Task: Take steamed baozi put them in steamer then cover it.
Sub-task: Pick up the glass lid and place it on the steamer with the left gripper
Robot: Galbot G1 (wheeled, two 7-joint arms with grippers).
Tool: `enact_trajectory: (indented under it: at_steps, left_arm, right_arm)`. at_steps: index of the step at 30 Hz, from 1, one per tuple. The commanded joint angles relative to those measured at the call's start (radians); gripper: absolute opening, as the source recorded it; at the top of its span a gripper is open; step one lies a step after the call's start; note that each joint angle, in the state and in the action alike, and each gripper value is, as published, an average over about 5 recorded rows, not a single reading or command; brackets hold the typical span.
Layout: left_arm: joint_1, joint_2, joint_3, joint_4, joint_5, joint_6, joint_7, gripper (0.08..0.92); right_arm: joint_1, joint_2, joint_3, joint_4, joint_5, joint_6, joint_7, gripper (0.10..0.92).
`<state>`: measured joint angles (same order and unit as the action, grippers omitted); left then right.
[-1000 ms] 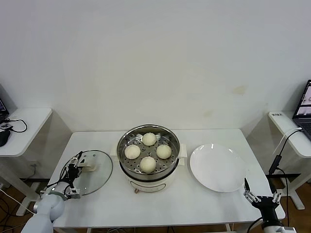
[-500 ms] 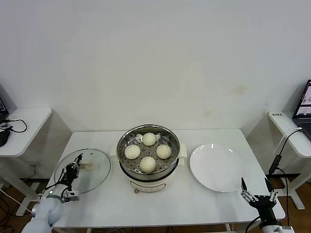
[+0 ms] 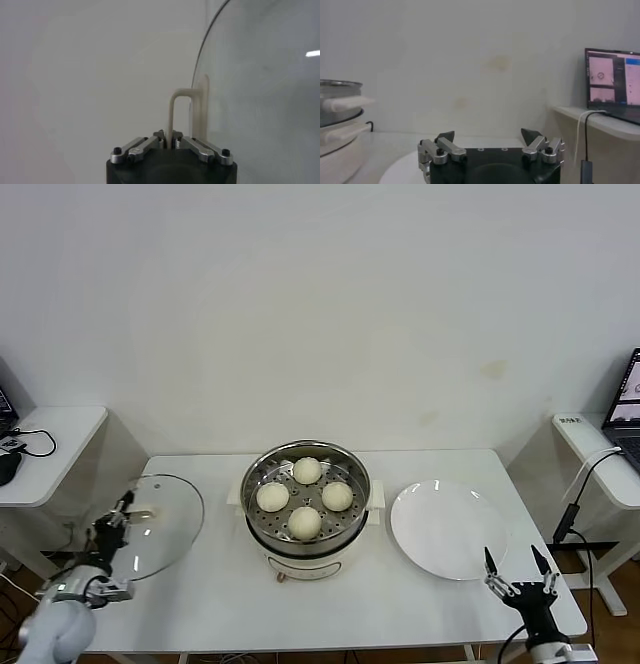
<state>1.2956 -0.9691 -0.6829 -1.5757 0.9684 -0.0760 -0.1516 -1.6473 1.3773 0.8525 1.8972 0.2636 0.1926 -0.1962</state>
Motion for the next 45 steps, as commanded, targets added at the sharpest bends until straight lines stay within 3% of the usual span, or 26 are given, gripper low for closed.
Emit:
enact_trajectory:
  at_steps: [1, 8, 15, 24, 33, 45]
  left_arm:
    - [0.1, 0.06, -0.141, -0.296, -0.119, 0.136, 0.142, 0.153]
    - [0.043, 0.104, 0.005, -0.412, -0.181, 0.257, 0.214, 0.153]
    - [-0.133, 0.118, 0.278, -0.454, -0.128, 0.401, 0.269, 0.153]
    - [-0.33, -0.035, 0.533, -0.426, 0.049, 0.495, 0.388, 0.153]
    - [-0.382, -0.148, 0.622, -0.389, 0.204, 0.522, 0.461, 0.153]
    - [-0.401, -0.267, 0.679, -0.308, 0.28, 0.524, 0.468, 0.153]
  right_arm:
    - [0.001, -0.011, -0.026, 0.002, -0.007, -0.003, -0.005, 0.823]
    - [0.005, -0.009, -0.034, -0.006, -0.052, 0.001, -0.008, 0.823]
    - [0.011, 0.014, -0.034, -0.011, -0.162, 0.018, -0.003, 0.823]
    - [0.024, 0.046, -0.05, -0.023, -0.262, 0.027, -0.001, 0.823]
    - [0.031, 0.076, -0.074, -0.04, -0.302, 0.033, -0.002, 0.823]
    - [0.038, 0.097, -0.078, -0.054, -0.316, 0.039, -0.001, 0.823]
